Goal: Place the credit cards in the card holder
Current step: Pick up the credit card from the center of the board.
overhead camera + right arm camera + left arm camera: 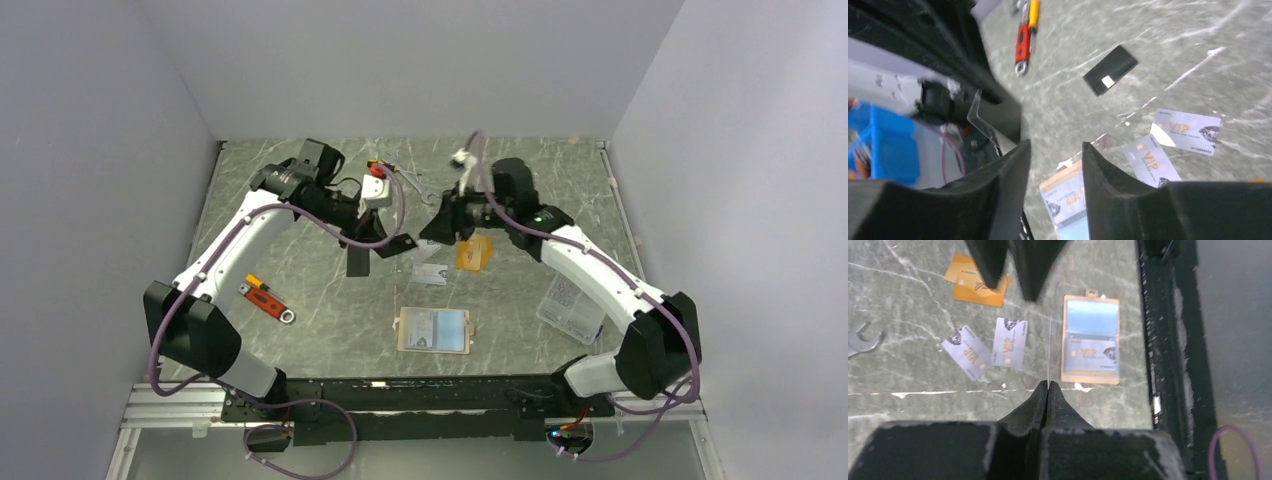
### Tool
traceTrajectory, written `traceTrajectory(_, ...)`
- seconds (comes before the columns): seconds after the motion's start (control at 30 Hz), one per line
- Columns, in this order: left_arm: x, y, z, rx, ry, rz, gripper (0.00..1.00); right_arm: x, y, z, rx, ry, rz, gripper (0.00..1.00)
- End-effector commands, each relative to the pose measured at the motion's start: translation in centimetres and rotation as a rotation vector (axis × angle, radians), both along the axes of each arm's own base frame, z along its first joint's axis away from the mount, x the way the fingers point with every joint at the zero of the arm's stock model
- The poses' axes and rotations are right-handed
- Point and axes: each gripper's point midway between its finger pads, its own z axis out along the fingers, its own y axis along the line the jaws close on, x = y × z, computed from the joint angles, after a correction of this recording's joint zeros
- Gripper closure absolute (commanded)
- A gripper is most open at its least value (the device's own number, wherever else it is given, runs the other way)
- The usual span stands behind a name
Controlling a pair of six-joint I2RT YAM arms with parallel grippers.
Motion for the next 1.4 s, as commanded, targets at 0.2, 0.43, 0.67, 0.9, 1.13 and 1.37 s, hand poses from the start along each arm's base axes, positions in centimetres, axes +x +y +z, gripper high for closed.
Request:
traceTrajectory(0.2, -0.9, -1.1, 6.6, -0.340, 0.296, 0.066, 1.00, 0.3, -2.0, 6.2, 0.431, -0.026, -0.002, 0.30)
traceTrajectory(0.43, 0.1, -0.7, 7.7, -0.407, 0.467, 0.137, 1.00, -1.5, -1.8, 9.1, 0.621, -0.087, 0.087, 0.21)
traceTrajectory(0.67, 0.3, -0.8, 8.5, -0.438, 0.543, 0.159, 1.00, -2.0, -0.2, 9.5, 0.675, -0.073, 0.124, 0.26)
traceTrajectory(0.9, 0.2, -0.8, 9.5, -0.467, 0.571, 0.163, 1.00, -1.8, 1.8, 9.6, 0.710, -0.007, 0.145, 0.59)
traceTrajectory(1.13, -0.2, -0.8, 10.1, -0.480, 0.581, 0.148, 1.00, -0.4, 1.9, 9.6, 0.740, 0.039, 0.065, 1.00)
traceTrajectory(1.37, -1.3, -0.7, 11.1, -0.523, 0.598, 0.098, 0.73, 0.9, 2.3, 8.2, 0.646, 0.049, 0.004, 1.00)
